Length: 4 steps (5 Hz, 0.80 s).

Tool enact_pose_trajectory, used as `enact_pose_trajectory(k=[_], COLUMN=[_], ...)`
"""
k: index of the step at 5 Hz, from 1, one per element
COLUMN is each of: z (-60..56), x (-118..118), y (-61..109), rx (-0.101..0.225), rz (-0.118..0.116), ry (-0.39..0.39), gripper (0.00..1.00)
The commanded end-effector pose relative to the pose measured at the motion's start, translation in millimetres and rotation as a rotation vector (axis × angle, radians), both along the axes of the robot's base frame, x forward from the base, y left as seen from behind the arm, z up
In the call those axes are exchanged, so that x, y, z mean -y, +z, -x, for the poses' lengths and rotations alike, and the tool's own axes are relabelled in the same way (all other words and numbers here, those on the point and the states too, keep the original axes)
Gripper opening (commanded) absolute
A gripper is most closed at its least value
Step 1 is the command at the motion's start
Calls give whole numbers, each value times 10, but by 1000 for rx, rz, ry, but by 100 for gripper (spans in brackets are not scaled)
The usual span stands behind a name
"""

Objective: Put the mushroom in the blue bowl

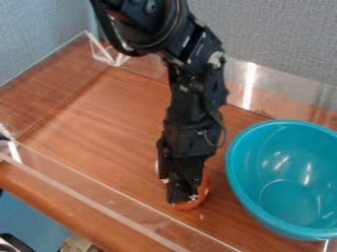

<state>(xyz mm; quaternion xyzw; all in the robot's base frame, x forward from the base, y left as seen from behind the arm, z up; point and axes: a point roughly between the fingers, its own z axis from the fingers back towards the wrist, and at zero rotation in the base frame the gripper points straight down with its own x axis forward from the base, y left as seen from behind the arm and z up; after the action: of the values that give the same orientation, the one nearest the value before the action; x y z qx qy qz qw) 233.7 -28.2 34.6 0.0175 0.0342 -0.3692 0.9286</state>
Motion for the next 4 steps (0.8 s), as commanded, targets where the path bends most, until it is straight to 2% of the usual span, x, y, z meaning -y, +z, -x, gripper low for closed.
enact_pose_trajectory(k=[1, 3, 4], z=[-80, -85, -84], x=[-50, -91, -90], y=[146, 290, 333], rx=[47, 60, 65], rz=[-11, -29, -35], ry=[59, 120, 115], gripper=[0, 0, 0])
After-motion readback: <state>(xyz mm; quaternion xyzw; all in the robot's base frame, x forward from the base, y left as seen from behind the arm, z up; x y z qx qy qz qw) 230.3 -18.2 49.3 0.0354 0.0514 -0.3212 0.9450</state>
